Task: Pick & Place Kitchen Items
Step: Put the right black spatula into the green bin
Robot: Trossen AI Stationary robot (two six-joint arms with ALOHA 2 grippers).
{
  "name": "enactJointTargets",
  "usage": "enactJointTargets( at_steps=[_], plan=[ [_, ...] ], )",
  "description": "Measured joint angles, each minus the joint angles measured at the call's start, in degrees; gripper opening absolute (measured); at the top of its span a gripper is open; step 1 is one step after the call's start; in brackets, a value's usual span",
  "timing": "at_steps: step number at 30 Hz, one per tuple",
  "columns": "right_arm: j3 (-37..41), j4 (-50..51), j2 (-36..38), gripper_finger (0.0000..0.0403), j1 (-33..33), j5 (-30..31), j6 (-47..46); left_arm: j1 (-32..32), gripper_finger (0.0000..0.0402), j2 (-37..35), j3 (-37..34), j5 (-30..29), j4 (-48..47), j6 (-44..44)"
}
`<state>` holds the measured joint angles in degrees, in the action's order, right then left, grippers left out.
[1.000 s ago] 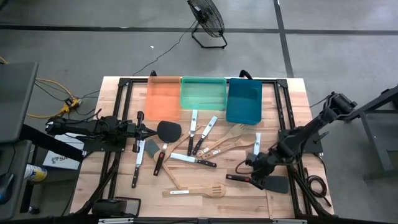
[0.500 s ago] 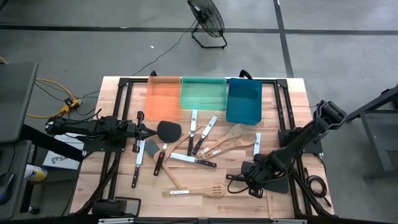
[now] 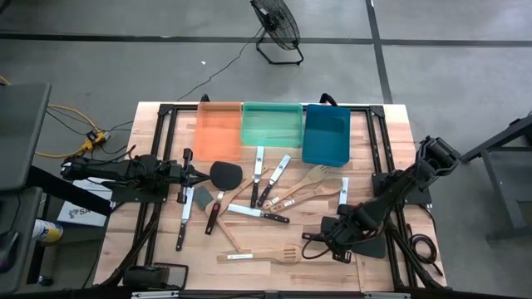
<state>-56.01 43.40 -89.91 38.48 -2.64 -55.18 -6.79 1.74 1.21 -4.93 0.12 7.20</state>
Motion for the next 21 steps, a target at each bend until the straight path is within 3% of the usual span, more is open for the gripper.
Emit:
enactJointTargets(
  at_steps=[9, 21],
  plan=[
    [0.0, -0.1, 0.0, 0.0111, 0.0, 0.8, 4.1, 0.0, 0.0, 0.0, 0.0, 0.0, 0.0, 0.0],
    [0.0, -1.6, -2.7, 0.0286, 0.0, 3.3, 6.0, 0.0, 0.0, 0.0, 0.0, 0.0, 0.0, 0.0]
  ],
)
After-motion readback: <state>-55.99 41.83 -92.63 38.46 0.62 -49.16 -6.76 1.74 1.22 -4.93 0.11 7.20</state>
